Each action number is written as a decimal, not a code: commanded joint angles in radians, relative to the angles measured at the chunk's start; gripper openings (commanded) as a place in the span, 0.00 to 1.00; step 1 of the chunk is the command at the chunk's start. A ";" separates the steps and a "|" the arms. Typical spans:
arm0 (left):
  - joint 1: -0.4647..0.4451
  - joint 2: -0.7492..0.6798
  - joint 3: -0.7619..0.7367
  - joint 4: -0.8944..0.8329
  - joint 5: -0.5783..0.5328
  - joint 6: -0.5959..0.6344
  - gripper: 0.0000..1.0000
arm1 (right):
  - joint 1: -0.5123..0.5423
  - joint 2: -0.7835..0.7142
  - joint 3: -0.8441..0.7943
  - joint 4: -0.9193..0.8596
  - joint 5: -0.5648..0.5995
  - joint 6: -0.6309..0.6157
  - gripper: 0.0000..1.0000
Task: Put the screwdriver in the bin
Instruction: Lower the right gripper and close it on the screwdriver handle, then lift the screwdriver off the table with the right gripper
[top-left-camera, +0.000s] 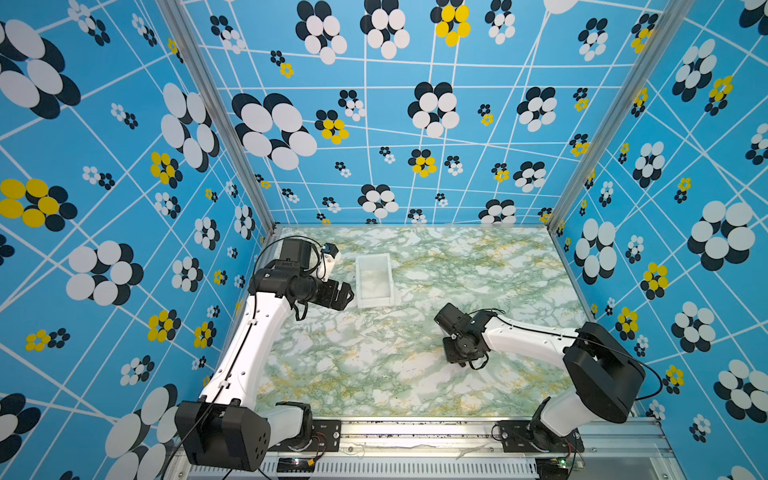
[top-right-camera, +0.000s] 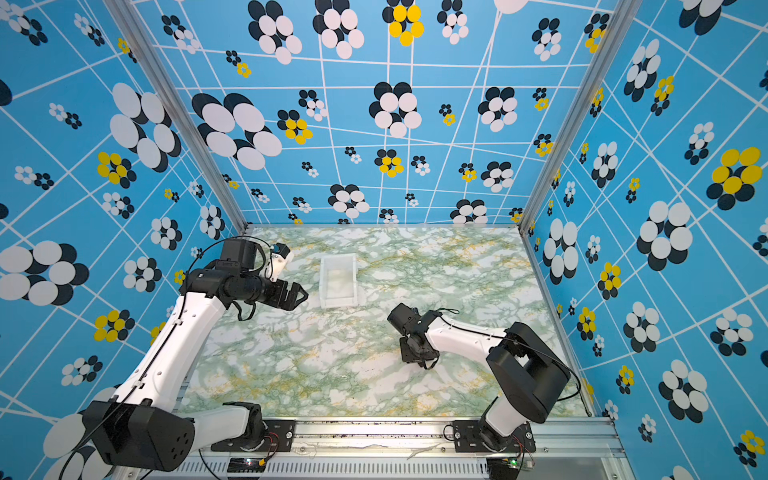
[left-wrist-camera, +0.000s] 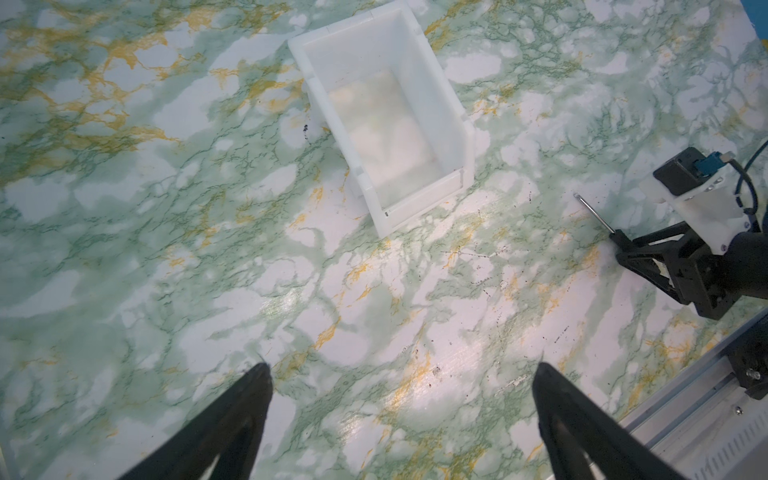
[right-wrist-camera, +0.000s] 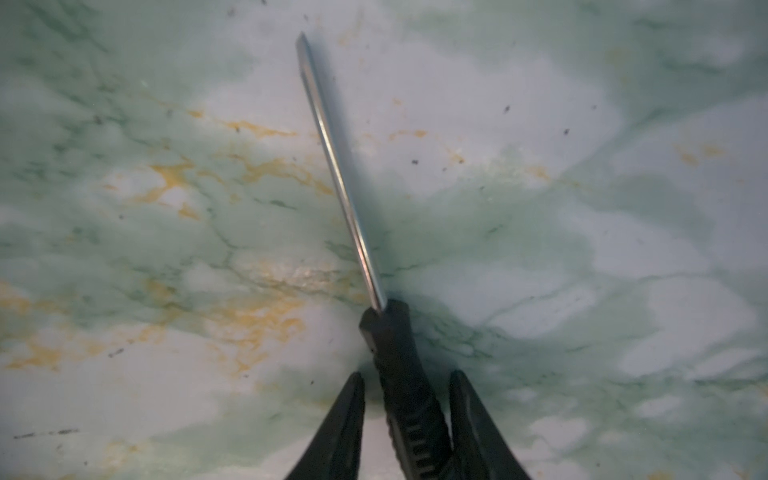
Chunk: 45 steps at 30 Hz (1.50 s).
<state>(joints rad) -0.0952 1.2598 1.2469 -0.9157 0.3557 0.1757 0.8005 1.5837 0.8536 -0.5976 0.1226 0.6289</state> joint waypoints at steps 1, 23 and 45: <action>-0.016 0.000 0.010 -0.045 0.082 0.035 0.99 | 0.014 0.004 0.010 -0.019 0.012 0.023 0.36; -0.107 -0.026 -0.029 -0.057 0.110 0.081 0.99 | 0.017 0.011 -0.043 -0.008 0.000 0.057 0.26; -0.110 -0.028 -0.038 -0.043 0.081 0.079 0.99 | 0.020 -0.061 0.035 -0.087 0.039 0.022 0.15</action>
<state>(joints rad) -0.1989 1.2522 1.2182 -0.9642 0.4454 0.2371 0.8116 1.5581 0.8497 -0.6292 0.1314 0.6674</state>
